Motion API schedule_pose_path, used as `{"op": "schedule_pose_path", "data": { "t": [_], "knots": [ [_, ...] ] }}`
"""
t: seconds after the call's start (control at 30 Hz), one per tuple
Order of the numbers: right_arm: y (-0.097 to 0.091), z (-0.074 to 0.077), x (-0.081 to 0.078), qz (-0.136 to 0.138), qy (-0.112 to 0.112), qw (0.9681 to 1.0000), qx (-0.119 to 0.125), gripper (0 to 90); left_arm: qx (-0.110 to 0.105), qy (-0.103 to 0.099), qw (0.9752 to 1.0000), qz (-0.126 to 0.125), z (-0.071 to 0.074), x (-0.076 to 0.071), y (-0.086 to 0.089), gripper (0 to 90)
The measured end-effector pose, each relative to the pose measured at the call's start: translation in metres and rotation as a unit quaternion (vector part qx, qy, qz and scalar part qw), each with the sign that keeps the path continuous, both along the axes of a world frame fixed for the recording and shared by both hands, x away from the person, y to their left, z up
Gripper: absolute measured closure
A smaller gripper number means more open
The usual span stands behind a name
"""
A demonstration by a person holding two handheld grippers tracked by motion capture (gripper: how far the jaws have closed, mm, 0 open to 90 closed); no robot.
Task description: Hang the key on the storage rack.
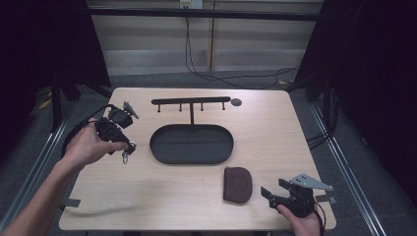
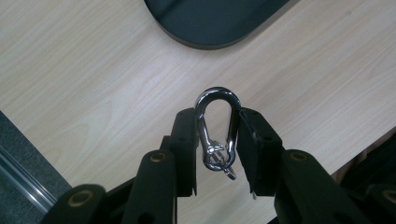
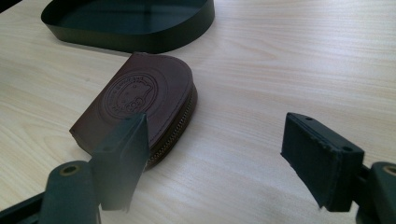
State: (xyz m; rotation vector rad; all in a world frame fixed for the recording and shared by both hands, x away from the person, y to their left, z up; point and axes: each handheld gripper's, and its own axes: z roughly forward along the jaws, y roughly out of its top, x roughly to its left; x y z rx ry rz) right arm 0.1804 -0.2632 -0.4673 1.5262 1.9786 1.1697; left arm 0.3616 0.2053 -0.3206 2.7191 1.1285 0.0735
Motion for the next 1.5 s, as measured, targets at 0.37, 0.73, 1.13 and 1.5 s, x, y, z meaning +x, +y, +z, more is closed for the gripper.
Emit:
{"op": "schedule_pose_path", "data": {
  "t": [0.37,0.73,1.13,1.5],
  "knots": [
    [0.0,0.0,0.0,0.001,0.0,1.0,0.001,23.1,-0.005,0.009,1.0,-0.001,0.014,0.011,-0.011,68.6],
    [-0.001,0.0,0.0,0.003,0.001,1.0,0.005,22.8,-0.003,0.021,0.9998,0.006,0.026,0.031,-0.03,68.6],
    [-0.002,0.0,-0.001,0.002,-0.001,1.0,0.007,22.8,-0.001,0.03,0.9995,0.006,0.038,0.051,-0.046,68.6],
    [-0.002,0.0,-0.001,0.003,-0.001,1.0,0.009,22.8,-0.008,0.031,0.9993,0.017,0.04,0.065,-0.051,68.6]
  ]
}}
